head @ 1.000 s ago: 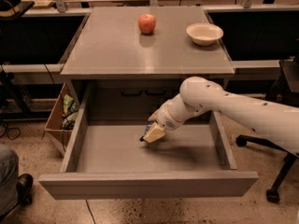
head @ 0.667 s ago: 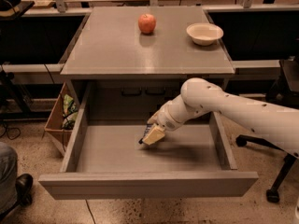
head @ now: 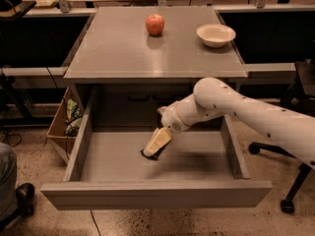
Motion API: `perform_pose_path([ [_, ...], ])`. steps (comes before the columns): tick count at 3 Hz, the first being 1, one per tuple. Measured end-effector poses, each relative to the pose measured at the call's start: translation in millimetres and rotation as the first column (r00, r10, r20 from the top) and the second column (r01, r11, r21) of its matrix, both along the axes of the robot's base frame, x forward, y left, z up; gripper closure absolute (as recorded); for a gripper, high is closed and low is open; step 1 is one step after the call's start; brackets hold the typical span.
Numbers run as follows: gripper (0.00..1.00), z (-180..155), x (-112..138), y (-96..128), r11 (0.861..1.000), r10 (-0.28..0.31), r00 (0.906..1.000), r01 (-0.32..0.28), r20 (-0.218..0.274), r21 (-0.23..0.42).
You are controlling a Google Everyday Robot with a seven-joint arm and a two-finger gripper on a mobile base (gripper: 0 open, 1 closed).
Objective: Place rxbar blueberry into top drawer
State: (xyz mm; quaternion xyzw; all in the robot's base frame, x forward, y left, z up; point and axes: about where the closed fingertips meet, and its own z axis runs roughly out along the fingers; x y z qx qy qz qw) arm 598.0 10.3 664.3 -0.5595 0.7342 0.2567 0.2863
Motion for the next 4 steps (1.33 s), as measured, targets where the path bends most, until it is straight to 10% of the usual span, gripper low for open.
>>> perform_pose_path([
  [2, 0.00, 84, -30, -25, 0.995, -0.063, 0.9980, 0.063, -0.001, 0.078],
  [4, 0.00, 239, -61, -43, 0.990, -0.136, 0.9795, 0.140, 0.148, -0.018],
])
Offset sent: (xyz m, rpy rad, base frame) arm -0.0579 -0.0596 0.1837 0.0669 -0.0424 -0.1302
